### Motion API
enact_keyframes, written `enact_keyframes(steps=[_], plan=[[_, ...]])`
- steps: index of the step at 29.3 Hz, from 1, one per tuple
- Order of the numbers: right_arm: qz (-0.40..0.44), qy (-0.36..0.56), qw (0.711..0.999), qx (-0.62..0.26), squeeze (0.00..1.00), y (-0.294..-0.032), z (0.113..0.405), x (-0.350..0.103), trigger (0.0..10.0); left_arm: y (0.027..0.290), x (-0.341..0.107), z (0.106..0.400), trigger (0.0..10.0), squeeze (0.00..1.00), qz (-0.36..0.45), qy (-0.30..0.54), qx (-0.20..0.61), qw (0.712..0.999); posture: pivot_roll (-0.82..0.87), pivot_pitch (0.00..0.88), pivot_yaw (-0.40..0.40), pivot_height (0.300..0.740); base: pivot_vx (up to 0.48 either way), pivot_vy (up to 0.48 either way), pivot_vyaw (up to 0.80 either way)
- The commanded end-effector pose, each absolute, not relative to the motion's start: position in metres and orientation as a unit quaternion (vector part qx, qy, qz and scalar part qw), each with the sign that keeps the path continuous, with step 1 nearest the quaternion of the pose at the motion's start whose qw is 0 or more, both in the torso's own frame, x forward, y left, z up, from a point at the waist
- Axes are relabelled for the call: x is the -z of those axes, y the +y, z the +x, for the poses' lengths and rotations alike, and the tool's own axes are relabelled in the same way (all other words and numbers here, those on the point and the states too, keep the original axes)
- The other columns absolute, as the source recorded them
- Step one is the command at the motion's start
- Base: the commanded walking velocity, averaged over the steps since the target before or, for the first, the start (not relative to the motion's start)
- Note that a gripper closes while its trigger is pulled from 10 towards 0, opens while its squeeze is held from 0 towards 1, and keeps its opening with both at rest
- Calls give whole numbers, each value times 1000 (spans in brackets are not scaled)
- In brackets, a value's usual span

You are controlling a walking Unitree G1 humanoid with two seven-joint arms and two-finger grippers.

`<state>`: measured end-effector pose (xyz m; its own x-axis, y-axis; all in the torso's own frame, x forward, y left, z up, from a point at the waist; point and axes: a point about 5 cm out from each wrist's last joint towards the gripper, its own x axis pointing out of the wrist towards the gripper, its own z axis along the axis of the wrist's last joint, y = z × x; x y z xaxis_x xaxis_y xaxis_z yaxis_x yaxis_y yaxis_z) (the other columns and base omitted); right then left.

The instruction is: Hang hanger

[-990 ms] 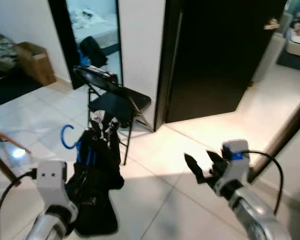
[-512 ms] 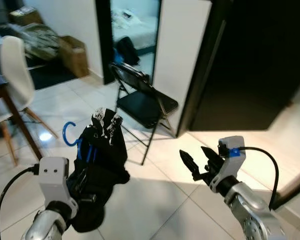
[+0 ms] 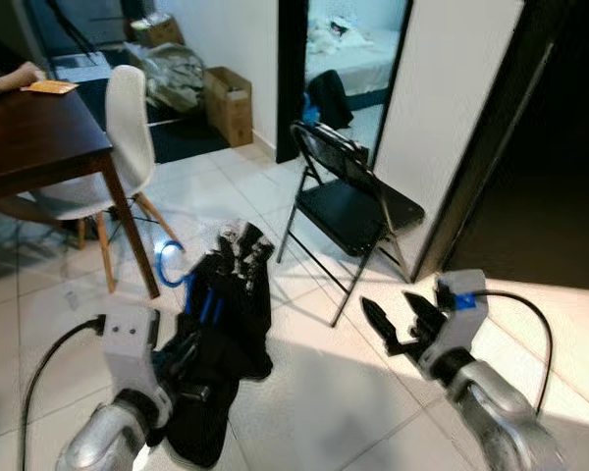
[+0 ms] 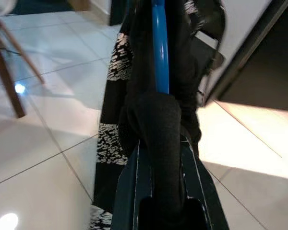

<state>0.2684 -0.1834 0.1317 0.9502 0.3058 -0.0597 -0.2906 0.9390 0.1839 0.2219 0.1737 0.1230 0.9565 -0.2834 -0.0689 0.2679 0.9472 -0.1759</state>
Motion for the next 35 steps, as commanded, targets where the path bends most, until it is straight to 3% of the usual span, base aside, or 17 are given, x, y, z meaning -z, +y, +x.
enact_keyframes(steps=[1, 9, 14, 23, 35], plan=[[90, 46, 988, -116, 0, -194, 266, -128, 10000, 173, -127, 222, 10000, 0, -85, 35, 144, 985, 69, 2, -49, 740, 0, 0, 738], [79, 33, 996, -25, 0, -212, 262, -130, 10000, 159, -134, 239, 10000, 0, -7, 17, 154, 988, 31, 0, -19, 740, 0, 0, 738], [97, 30, 995, -4, 0, -221, 257, -130, 10000, 160, -133, 241, 10000, 0, -14, 19, 147, 989, 22, 2, -8, 740, 0, 0, 738], [111, 24, 994, -1, 0, -223, 255, -131, 10000, 162, -135, 242, 10000, 0, -29, 13, 142, 989, 8, 1, 6, 740, 0, 0, 732], [112, 22, 992, -58, 0, -204, 262, -132, 10000, 190, -144, 239, 10000, 0, -33, -27, 25, 999, 40, 0, -14, 740, 292, 0, 0]])
